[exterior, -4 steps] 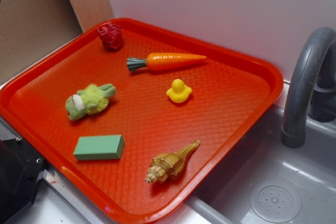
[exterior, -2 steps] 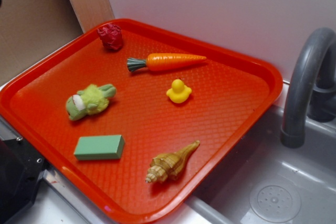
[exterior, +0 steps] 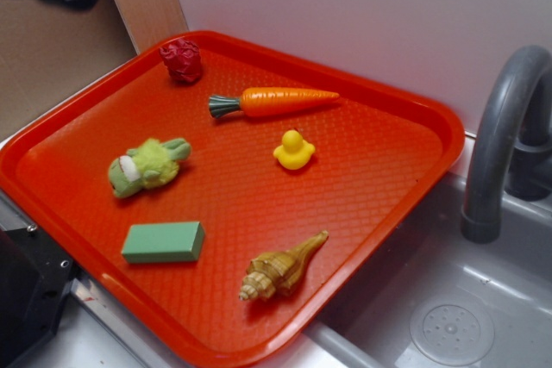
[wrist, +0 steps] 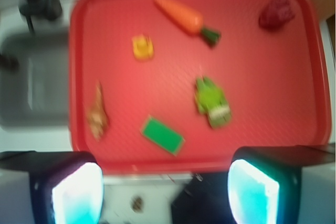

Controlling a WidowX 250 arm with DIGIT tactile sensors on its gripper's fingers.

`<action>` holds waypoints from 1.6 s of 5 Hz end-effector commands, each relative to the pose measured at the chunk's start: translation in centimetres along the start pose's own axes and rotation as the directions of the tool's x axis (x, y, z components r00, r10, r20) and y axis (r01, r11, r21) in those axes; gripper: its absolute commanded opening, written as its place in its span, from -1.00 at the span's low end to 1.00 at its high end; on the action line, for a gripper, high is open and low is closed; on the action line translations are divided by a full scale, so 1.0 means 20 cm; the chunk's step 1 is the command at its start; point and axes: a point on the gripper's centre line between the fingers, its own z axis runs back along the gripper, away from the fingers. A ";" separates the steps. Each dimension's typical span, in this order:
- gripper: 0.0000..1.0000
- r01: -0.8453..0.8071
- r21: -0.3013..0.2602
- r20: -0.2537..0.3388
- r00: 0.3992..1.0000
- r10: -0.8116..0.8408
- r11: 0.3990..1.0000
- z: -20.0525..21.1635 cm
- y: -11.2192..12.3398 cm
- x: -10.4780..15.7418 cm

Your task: Grab the yellow duck.

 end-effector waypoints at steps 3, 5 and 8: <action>1.00 -0.488 0.114 0.197 0.865 0.461 0.866 -0.45 -0.05 0.43; 1.00 -0.461 0.056 0.169 0.878 0.447 0.885 -0.72 0.06 0.42; 1.00 -0.416 -0.100 0.154 0.891 0.427 0.904 -0.86 -0.04 0.49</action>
